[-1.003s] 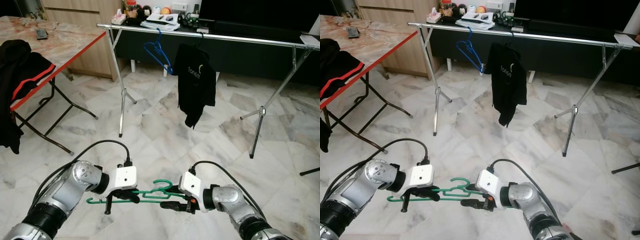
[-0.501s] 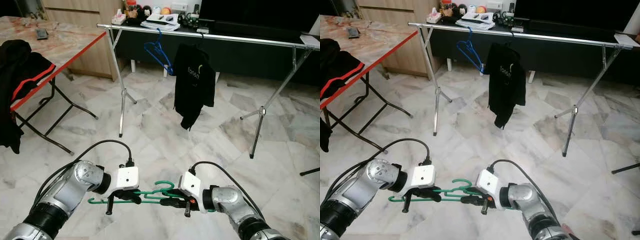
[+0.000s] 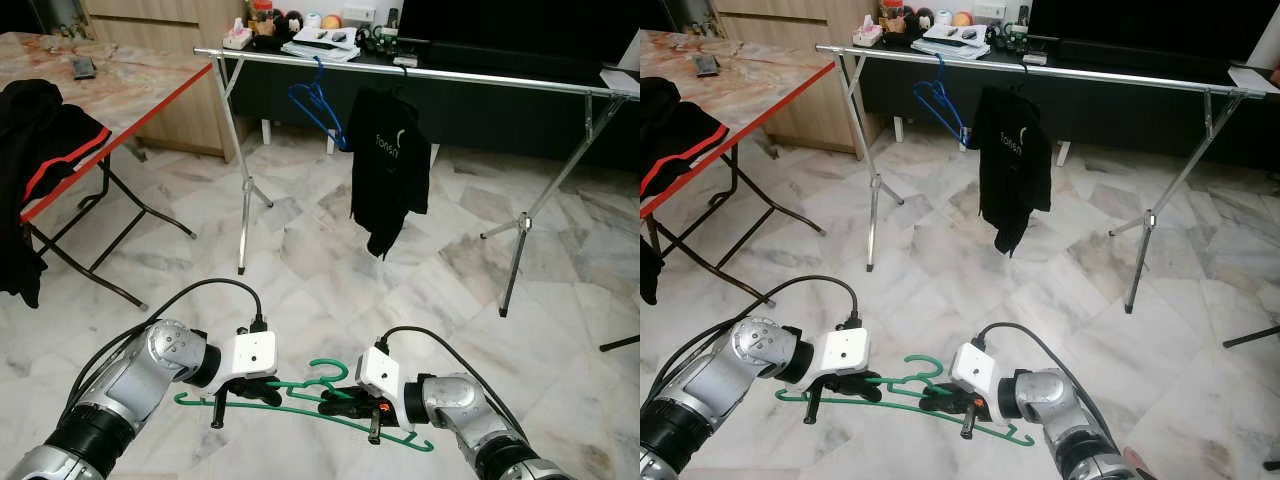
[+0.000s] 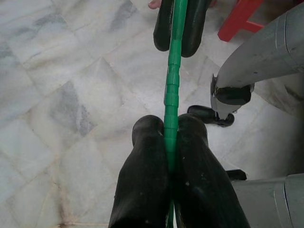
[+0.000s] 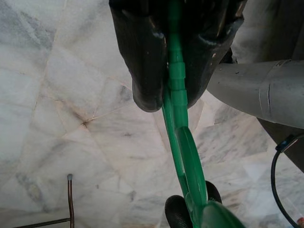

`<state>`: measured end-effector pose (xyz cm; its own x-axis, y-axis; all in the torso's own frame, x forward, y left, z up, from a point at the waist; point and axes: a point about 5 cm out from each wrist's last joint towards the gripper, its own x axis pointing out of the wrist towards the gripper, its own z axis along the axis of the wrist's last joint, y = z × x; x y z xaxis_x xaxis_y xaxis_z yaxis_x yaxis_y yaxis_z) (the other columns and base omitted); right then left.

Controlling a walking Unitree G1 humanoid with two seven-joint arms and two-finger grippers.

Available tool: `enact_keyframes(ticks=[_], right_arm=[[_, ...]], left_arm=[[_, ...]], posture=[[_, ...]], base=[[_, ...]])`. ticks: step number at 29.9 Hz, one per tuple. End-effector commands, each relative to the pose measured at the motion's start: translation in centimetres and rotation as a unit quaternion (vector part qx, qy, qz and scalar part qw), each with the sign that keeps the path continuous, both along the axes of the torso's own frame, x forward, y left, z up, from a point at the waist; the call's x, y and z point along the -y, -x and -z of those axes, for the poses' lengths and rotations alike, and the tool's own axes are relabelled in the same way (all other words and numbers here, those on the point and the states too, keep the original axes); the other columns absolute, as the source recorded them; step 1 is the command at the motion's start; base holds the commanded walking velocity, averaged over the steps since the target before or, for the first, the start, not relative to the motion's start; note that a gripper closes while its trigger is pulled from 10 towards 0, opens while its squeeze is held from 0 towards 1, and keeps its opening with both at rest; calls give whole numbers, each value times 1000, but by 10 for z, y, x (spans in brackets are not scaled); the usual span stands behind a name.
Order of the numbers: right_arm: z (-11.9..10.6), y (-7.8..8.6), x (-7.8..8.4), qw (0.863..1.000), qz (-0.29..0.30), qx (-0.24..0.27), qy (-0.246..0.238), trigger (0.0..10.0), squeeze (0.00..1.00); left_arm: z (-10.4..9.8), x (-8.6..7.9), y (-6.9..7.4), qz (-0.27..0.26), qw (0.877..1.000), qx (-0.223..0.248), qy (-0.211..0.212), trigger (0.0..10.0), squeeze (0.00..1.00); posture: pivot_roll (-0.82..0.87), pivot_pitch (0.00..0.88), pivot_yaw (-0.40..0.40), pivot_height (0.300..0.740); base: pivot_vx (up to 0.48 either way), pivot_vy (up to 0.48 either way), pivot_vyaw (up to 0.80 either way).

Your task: Hang hanger

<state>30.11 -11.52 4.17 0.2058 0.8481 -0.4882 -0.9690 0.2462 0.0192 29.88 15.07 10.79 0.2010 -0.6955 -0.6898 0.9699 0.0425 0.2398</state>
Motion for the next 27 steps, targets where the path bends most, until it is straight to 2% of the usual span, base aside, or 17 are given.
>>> enact_keyframes(ticks=[1, 5, 6, 17, 27], right_arm=[[1, 0, 2, 1000, 18, -3, -7, 0, 0], [1, 0, 3, 1000, 17, -4, -7, 0, 0], [2, 1, 3, 1000, 17, -6, -7, 0, 0], [6, 5, 3, 1000, 5, -19, -3, 0, 0], [24, 22, 11, 998, -15, -61, 26, 0, 0]], left_arm=[[-8, 11, 3, 31, 999, 3, 34, 10000, 0], [-10, 12, 4, 34, 998, -13, 53, 10000, 0], [-11, 12, 5, 38, 997, -22, 63, 10000, 1000], [-13, 9, 9, 69, 995, -49, 54, 10000, 1000], [-19, 6, 5, 86, 994, -41, 45, 10000, 1000]], posture=[[12, 100, -40, 740], [13, 99, -40, 740], [12, 98, -40, 740], [12, 103, -44, 740], [12, 109, -47, 740]], base=[[0, 0, 0], [0, 0, 0], [0, 0, 0], [0, 0, 0], [0, 0, 0]])
